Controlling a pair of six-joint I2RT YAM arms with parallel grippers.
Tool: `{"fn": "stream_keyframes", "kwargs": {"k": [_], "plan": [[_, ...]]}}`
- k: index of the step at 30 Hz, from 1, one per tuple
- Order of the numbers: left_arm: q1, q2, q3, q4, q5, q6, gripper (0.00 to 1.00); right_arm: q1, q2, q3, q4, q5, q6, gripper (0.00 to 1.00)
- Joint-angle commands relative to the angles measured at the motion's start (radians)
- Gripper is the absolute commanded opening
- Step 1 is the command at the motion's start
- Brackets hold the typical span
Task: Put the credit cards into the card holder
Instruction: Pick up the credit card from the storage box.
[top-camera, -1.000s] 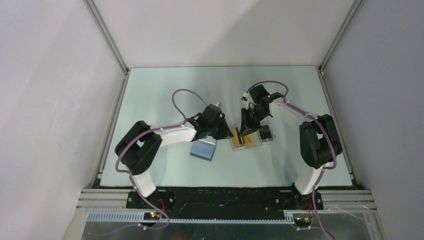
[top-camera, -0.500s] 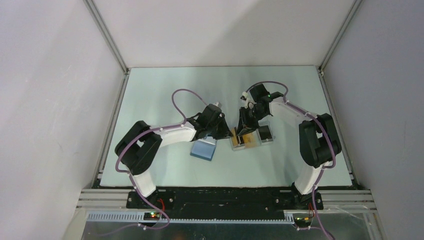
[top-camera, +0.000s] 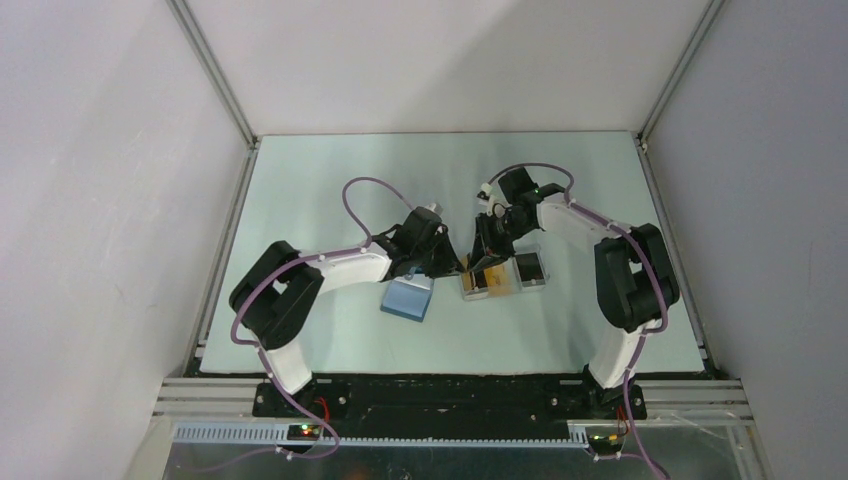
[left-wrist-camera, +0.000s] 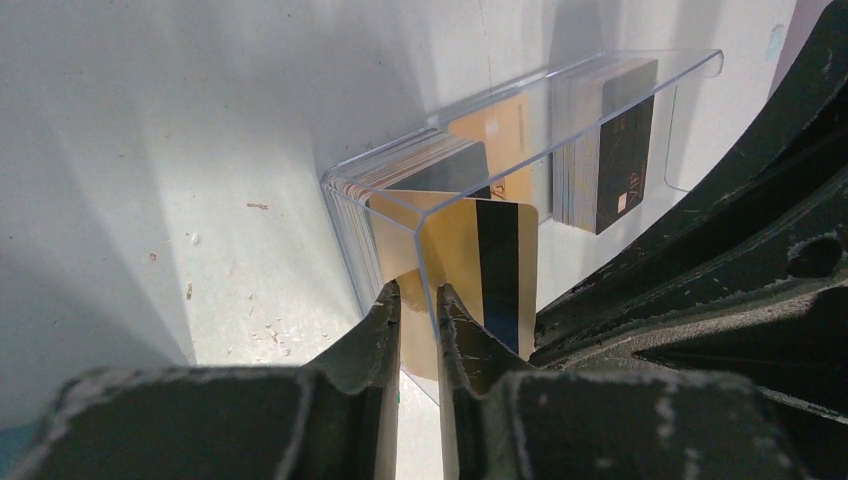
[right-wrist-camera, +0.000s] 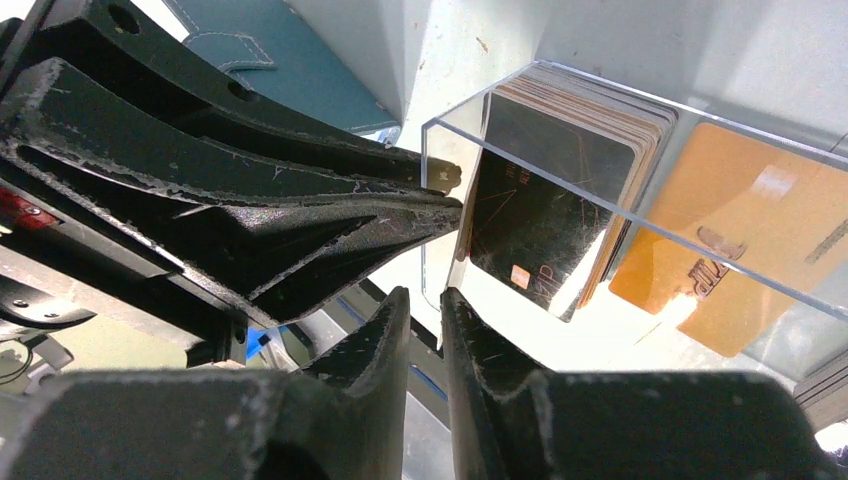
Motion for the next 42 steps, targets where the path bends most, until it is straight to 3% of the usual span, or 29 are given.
{"fn": "stream_keyframes", "kwargs": {"k": [1,5,11,14,19,21,26,31,37,42], "plan": [[-0.005,0.032,0.024,-0.001,0.009,0.033,0.0,0.034,0.047,-0.003,0.065,0.069,-0.03,0.24],[-0.005,0.03,0.022,-0.001,0.01,0.034,0.0,0.033,0.04,-0.028,0.067,0.132,-0.032,0.31],[-0.002,0.027,0.02,-0.003,0.012,0.034,0.0,0.043,0.058,-0.045,0.117,0.078,-0.016,0.31],[-0.003,0.025,0.021,-0.003,0.016,0.034,0.0,0.045,0.055,-0.05,0.134,0.073,0.006,0.25],[-0.003,0.004,0.018,-0.007,0.006,0.037,0.03,0.04,0.009,-0.051,0.113,0.118,0.025,0.08],[-0.002,-0.014,0.027,-0.016,-0.004,0.043,0.13,0.033,-0.015,-0.051,0.099,0.124,0.024,0.03],[0.004,-0.064,0.101,-0.084,-0.025,0.083,0.52,0.009,-0.095,-0.049,0.075,0.128,0.027,0.0],[0.028,-0.12,0.175,-0.145,-0.033,0.128,0.73,-0.006,-0.152,-0.041,0.057,0.127,0.027,0.0],[0.065,-0.211,0.254,-0.234,-0.043,0.214,0.89,-0.007,-0.211,-0.031,0.026,0.14,0.001,0.0],[0.112,-0.359,0.184,-0.323,-0.067,0.282,0.94,0.014,-0.274,-0.026,0.002,0.13,-0.02,0.0]]}}
